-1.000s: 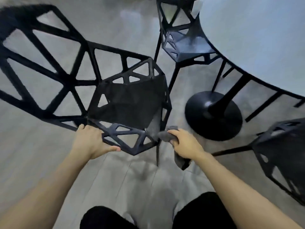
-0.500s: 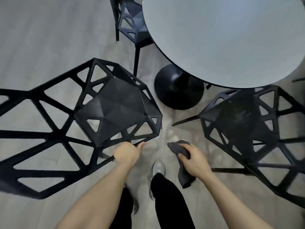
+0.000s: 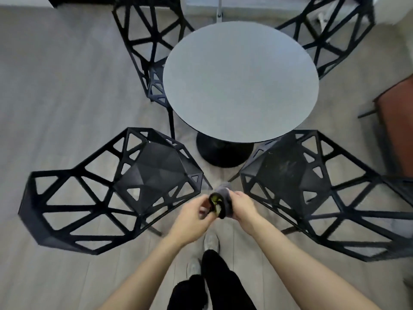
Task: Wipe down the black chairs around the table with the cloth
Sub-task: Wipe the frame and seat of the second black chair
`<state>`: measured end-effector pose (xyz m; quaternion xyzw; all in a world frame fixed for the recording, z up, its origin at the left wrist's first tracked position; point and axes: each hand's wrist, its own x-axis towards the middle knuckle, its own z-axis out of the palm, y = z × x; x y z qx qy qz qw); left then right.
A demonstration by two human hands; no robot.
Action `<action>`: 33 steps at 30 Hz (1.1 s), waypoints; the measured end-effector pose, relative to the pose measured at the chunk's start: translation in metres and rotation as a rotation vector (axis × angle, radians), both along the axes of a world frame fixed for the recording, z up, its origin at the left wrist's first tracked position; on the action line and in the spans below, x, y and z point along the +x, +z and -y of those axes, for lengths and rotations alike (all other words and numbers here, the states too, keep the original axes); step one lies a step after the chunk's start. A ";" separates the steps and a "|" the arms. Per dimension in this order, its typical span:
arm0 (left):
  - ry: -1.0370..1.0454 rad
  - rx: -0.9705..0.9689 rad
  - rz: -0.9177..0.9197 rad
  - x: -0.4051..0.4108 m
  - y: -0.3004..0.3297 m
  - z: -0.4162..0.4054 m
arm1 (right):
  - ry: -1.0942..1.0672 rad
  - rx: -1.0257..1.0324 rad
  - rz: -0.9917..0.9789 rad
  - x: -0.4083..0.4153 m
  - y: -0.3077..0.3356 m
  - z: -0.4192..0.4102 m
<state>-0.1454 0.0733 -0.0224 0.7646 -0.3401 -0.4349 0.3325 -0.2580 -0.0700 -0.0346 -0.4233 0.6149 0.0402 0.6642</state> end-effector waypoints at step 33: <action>-0.296 -0.207 0.055 -0.146 0.177 0.053 | 0.926 -0.460 0.338 -0.225 0.153 0.082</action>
